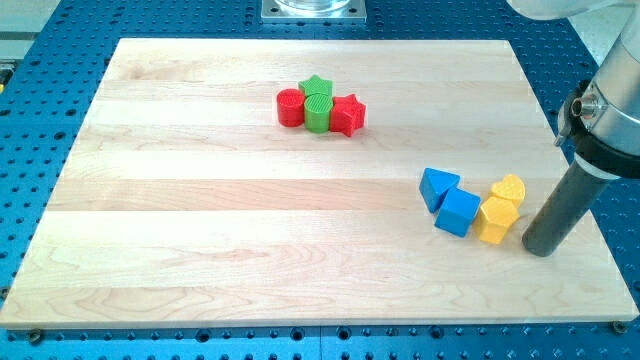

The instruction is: Move your hand diagonally top left to the yellow heart

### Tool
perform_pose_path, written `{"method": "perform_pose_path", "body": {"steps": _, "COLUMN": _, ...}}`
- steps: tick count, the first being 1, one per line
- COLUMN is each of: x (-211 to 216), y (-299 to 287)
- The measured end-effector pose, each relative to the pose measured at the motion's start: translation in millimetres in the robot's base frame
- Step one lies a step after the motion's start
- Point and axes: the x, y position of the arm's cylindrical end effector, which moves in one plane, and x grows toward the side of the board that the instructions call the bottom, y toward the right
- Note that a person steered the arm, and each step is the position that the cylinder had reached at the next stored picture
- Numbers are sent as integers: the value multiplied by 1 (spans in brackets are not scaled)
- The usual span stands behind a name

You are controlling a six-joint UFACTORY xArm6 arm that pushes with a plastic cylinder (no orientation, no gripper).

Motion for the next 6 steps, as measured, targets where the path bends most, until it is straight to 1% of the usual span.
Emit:
{"method": "perform_pose_path", "body": {"steps": 1, "x": 7, "y": 0}}
{"method": "perform_pose_path", "body": {"steps": 2, "x": -6, "y": 6}}
{"method": "perform_pose_path", "body": {"steps": 3, "x": -3, "y": 17}}
{"method": "perform_pose_path", "body": {"steps": 4, "x": -60, "y": 15}}
{"method": "perform_pose_path", "body": {"steps": 5, "x": -134, "y": -13}}
{"method": "perform_pose_path", "body": {"steps": 6, "x": -142, "y": -111}}
